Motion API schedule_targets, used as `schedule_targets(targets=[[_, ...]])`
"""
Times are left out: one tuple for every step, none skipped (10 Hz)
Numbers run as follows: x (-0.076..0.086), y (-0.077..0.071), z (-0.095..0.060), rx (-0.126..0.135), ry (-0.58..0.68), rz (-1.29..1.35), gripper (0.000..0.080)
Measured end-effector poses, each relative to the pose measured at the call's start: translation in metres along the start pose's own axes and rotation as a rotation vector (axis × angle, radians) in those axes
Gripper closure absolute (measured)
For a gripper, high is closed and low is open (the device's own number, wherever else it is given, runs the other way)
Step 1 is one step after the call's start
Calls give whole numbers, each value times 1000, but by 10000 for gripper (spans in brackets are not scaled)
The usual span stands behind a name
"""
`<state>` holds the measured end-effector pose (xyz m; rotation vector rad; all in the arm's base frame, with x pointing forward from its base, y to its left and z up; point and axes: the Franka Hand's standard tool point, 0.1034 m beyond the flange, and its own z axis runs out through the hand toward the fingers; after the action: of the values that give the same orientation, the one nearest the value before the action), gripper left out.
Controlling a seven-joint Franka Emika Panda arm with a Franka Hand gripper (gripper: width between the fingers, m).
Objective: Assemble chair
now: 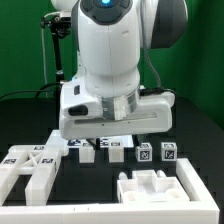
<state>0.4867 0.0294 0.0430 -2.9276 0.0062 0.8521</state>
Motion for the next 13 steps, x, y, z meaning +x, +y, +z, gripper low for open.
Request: schedule_targets(targets=[[5, 1, 0, 0, -3, 0, 151], [3, 6, 1, -4, -8, 17, 151], [2, 7, 5, -9, -15, 28, 151], [2, 6, 7, 0, -18, 30, 151], [2, 6, 6, 0, -17, 29, 151], [2, 6, 7, 0, -18, 29, 151], [-7, 5, 10, 4, -95, 28, 151], [-5, 6, 13, 2, -149, 27, 151], [-8, 8, 18, -11, -234, 23, 151], [-9, 9, 21, -6, -305, 25, 151], [-8, 8, 23, -4, -355, 23, 151], [-8, 7, 24, -3, -412, 20, 151], [-1, 7, 25, -3, -392, 18, 151]])
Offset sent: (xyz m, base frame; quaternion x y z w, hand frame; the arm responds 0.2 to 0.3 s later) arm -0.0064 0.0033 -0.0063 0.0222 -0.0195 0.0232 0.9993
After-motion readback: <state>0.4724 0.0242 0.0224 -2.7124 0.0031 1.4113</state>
